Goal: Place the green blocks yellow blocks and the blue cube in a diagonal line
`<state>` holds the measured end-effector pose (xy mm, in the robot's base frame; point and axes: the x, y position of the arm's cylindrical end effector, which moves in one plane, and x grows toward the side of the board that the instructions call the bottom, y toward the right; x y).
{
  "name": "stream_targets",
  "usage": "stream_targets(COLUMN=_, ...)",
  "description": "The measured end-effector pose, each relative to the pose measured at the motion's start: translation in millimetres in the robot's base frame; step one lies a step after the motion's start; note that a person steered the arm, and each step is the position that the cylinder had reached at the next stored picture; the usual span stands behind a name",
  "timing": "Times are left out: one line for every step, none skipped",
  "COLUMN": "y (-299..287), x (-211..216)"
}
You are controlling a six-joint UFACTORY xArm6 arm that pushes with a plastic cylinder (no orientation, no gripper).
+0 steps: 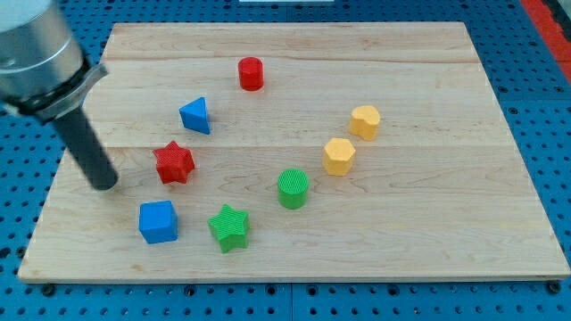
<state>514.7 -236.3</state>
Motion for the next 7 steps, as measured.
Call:
stream_targets(y=6, x=32)
stream_targets(y=66, x=52)
stream_targets(y=96, x=61)
stream_targets(y=105, x=79)
stream_targets(y=145, x=88)
stream_targets(y=174, x=76)
stream_targets(y=177, x=75)
